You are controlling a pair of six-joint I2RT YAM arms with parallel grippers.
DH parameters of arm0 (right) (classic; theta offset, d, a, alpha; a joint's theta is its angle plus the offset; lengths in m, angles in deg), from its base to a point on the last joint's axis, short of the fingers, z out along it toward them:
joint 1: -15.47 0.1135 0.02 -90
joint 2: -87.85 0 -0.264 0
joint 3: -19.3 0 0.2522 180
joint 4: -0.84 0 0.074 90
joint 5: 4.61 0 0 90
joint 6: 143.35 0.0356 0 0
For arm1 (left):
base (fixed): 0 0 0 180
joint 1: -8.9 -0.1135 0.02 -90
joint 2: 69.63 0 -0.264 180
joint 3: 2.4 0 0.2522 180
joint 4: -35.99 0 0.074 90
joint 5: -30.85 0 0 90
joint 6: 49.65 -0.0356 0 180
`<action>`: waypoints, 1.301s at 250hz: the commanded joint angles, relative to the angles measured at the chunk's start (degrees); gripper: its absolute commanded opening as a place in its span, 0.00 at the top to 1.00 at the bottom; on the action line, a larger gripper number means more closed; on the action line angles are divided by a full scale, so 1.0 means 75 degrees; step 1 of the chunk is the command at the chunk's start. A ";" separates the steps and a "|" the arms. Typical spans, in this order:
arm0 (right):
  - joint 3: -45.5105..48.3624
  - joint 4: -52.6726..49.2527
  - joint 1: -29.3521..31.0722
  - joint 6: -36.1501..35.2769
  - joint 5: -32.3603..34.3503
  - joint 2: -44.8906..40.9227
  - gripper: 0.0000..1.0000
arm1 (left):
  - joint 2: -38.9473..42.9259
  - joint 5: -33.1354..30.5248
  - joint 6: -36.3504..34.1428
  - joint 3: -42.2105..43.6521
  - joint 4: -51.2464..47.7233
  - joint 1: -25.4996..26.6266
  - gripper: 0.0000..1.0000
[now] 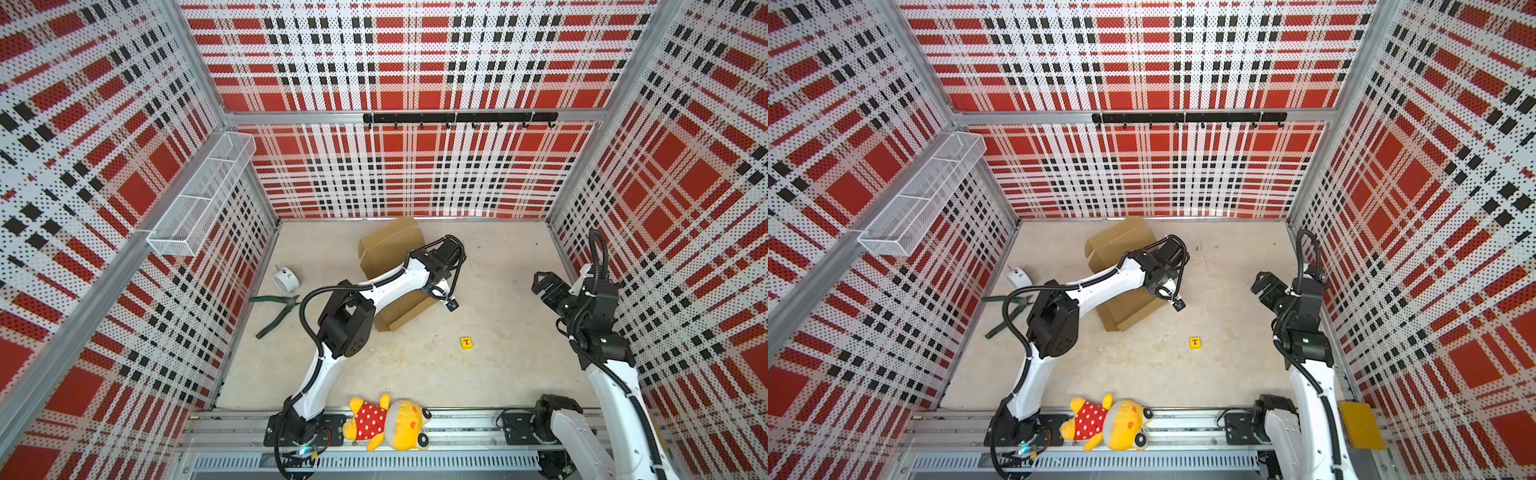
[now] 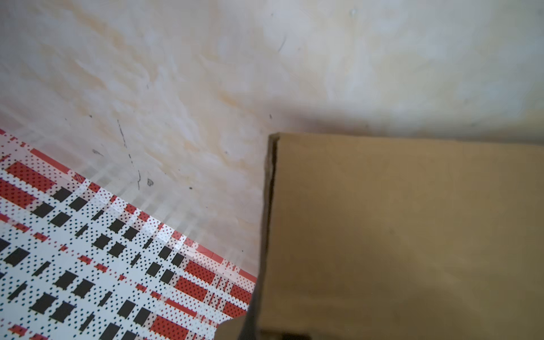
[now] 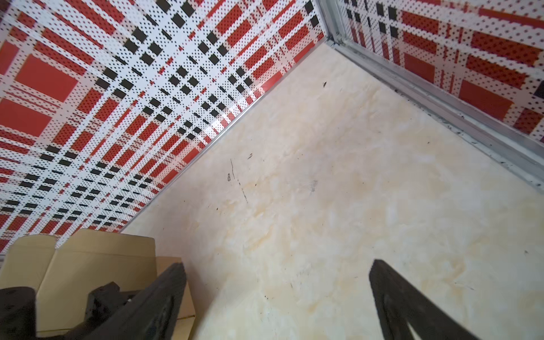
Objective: Fold the paper box
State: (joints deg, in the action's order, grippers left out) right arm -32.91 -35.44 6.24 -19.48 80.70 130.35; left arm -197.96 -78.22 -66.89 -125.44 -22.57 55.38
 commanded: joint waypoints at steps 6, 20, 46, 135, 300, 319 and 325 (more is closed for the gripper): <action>0.0265 0.0384 -0.0034 0.0186 -0.0068 -0.0135 0.00 | -0.0337 -0.0736 -0.3720 0.0371 0.0716 0.0192 0.93; 0.0155 0.0412 -0.0031 0.0199 -0.0399 0.0111 0.00 | -0.0362 -0.0720 -0.3592 0.0441 0.0716 0.0247 0.92; -0.0214 0.0277 -0.0034 0.0001 -0.1023 0.0711 0.00 | -0.0352 -0.0663 -0.3511 0.0688 0.0734 0.0272 0.88; -0.0508 0.0416 -0.0005 -0.0026 -0.1602 0.1263 0.00 | 0.0064 -0.0406 -0.3090 0.1355 0.1082 0.0273 0.71; -0.0821 0.1415 0.2740 -0.0740 -0.0221 0.2733 0.00 | 0.2501 -0.0270 -0.1052 0.2071 0.0910 0.0329 0.22; -0.0909 0.1502 0.2966 -0.0731 -0.0195 0.3033 0.00 | 0.2848 -0.0174 -0.0393 0.2232 0.0885 0.0368 0.22; -0.0957 0.1508 0.3033 -0.0730 -0.0184 0.3131 0.00 | 0.2941 -0.0094 -0.0093 0.2216 0.0782 0.0380 0.21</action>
State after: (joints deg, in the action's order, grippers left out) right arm -37.88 -28.27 26.68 -23.13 77.36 150.98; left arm -179.77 -76.16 -66.65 -110.31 -14.06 57.46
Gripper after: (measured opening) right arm 0.993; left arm 0.782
